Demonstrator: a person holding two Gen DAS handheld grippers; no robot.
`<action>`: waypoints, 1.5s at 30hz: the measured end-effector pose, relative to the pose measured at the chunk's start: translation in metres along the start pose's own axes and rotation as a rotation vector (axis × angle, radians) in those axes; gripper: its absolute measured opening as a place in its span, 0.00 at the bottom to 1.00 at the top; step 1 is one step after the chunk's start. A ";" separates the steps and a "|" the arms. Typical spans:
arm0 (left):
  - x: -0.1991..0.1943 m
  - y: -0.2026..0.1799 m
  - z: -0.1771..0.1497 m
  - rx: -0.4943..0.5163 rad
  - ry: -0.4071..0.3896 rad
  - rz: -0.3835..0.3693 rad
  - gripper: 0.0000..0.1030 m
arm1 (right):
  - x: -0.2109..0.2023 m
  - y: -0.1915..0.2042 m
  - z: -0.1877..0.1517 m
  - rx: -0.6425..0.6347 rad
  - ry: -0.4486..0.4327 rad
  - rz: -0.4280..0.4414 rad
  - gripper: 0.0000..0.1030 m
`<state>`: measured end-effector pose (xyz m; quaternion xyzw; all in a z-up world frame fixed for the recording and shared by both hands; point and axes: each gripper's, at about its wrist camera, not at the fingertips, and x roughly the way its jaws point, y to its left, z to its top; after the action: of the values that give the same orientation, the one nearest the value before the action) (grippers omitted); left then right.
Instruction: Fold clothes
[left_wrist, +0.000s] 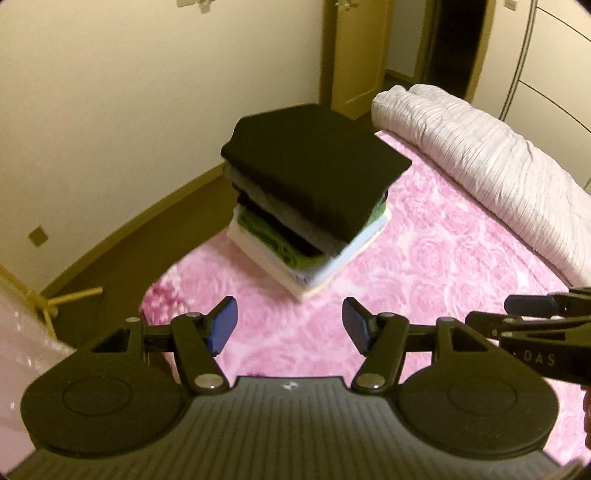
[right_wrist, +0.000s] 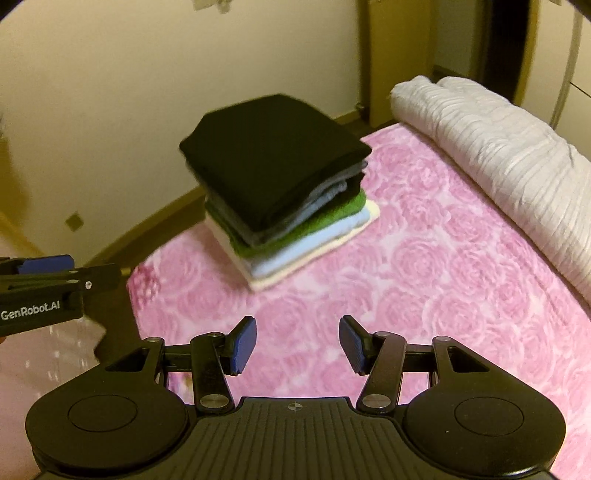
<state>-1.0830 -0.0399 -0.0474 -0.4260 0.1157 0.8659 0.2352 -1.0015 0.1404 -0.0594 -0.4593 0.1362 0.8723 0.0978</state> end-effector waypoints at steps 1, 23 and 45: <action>-0.003 -0.003 -0.005 -0.008 0.003 0.008 0.58 | -0.001 -0.002 -0.003 -0.015 0.007 0.009 0.52; -0.009 -0.059 -0.044 -0.169 0.060 0.108 0.58 | 0.004 -0.037 -0.018 -0.206 0.091 0.097 0.52; 0.042 -0.093 -0.011 -0.183 0.099 0.154 0.58 | 0.054 -0.083 0.031 -0.226 0.133 0.130 0.52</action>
<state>-1.0507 0.0495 -0.0873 -0.4776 0.0801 0.8663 0.1223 -1.0316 0.2317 -0.0996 -0.5145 0.0728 0.8541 -0.0207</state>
